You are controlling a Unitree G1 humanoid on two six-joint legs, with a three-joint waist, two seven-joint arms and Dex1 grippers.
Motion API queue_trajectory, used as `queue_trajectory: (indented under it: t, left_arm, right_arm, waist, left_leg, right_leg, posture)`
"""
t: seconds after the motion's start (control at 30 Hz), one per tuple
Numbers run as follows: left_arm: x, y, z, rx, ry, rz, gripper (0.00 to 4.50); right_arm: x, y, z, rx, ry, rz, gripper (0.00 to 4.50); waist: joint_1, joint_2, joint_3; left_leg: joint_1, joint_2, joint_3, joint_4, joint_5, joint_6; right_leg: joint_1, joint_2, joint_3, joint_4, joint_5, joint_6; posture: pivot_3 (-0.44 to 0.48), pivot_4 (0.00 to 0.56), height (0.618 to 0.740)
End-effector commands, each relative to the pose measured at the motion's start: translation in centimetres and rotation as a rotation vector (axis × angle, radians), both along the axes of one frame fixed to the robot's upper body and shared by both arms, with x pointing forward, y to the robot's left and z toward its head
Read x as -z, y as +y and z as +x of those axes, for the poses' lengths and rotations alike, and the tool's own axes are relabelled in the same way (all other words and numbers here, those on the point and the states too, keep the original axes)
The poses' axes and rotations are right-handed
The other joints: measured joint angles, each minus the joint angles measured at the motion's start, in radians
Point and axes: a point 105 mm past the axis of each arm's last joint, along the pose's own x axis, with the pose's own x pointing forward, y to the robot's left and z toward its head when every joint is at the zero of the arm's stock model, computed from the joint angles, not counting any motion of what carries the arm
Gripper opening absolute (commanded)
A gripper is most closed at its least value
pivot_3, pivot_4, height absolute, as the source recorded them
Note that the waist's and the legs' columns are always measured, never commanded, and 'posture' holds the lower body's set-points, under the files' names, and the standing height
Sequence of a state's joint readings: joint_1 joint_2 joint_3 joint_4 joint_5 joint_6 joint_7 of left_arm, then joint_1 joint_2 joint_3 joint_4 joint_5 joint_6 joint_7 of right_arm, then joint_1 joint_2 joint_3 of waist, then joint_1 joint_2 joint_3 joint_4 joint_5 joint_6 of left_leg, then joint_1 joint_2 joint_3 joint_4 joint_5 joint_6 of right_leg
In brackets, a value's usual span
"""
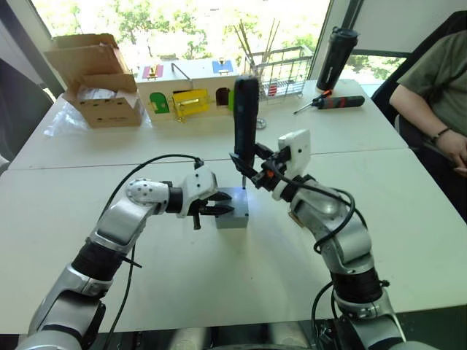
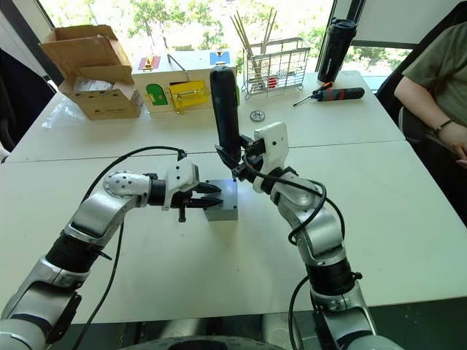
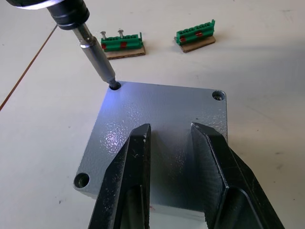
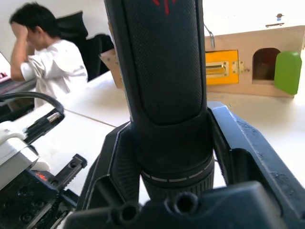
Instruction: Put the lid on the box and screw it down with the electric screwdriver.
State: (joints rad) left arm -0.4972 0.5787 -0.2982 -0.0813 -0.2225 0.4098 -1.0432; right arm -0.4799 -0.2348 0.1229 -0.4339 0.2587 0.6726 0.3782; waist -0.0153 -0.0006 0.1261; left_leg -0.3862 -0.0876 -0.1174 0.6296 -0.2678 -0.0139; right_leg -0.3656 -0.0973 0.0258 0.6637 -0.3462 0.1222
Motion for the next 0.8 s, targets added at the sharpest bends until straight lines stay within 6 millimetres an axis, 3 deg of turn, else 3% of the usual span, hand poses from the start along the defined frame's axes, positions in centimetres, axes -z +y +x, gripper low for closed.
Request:
queue_trajectory:
  t: [0.03,0.13,0.3,0.47,0.6,0.67,0.8]
  left_arm:
    - [2.8,1.3,0.1,-0.053,0.076,0.072,1.30]
    - [2.9,1.4,0.2,-0.066,0.084,0.058,1.30]
    - [0.0,0.8,1.2,-0.104,0.090,-0.098,1.30]
    - [-2.8,0.8,1.7,-0.080,0.050,-0.143,1.30]
    - [-4.9,0.5,0.9,-0.001,0.007,-0.125,1.30]
    - [-5.6,0.0,0.1,0.054,-0.001,-0.116,1.30]
    - [-6.3,-1.7,-2.2,0.212,-0.018,-0.083,1.30]
  right_arm:
    - [-6.3,0.0,-2.4,-0.055,-0.180,0.077,1.76]
    - [-8.0,-0.3,-3.1,-0.068,-0.184,0.116,1.76]
    - [-8.7,-2.1,-2.3,-0.019,-0.129,0.224,1.76]
    - [-9.0,-4.1,-1.1,-0.001,0.076,0.332,1.76]
    - [-10.1,-8.8,-0.4,0.131,0.136,0.279,1.76]
    - [-9.9,-11.3,-0.3,0.208,0.208,0.212,1.76]
    - [-8.1,-18.0,-0.3,0.445,0.414,-0.017,1.76]
  waist:
    - [0.000,0.000,0.000]
    - [0.000,0.000,0.000]
    - [0.003,-0.002,0.003]
    - [-0.003,-0.001,0.007]
    - [-0.003,0.000,0.012]
    - [-0.002,0.000,0.013]
    - [0.002,0.002,0.016]
  left_leg:
    - [-0.005,0.000,0.000,0.001,0.004,-0.006]
    - [-0.007,0.000,0.000,0.000,0.005,-0.008]
    - [-0.006,0.000,-0.001,0.001,0.002,-0.004]
    - [-0.011,-0.001,0.000,0.001,0.006,-0.009]
    - [-0.024,-0.001,0.000,0.003,0.007,-0.011]
    - [-0.026,-0.001,0.000,0.003,0.007,-0.011]
    - [-0.029,-0.002,0.001,0.003,0.007,-0.011]
  right_leg:
    - [-0.005,0.000,0.000,0.001,0.000,0.000]
    - [-0.006,0.000,0.000,0.002,0.000,0.000]
    - [-0.005,0.000,0.000,0.002,0.000,0.000]
    - [-0.007,-0.001,0.000,0.003,0.000,0.000]
    - [-0.020,-0.001,-0.001,0.006,0.000,0.000]
    - [-0.022,-0.002,-0.001,0.007,0.000,0.000]
    - [-0.023,-0.003,-0.001,0.004,0.000,0.000]
  posture:
    - [0.000,0.150,0.740]
    - [0.000,0.150,0.740]
    - [0.000,0.150,0.740]
    - [0.000,0.150,0.740]
    - [0.000,0.150,0.740]
    - [0.000,0.150,0.740]
    - [0.000,0.150,0.740]
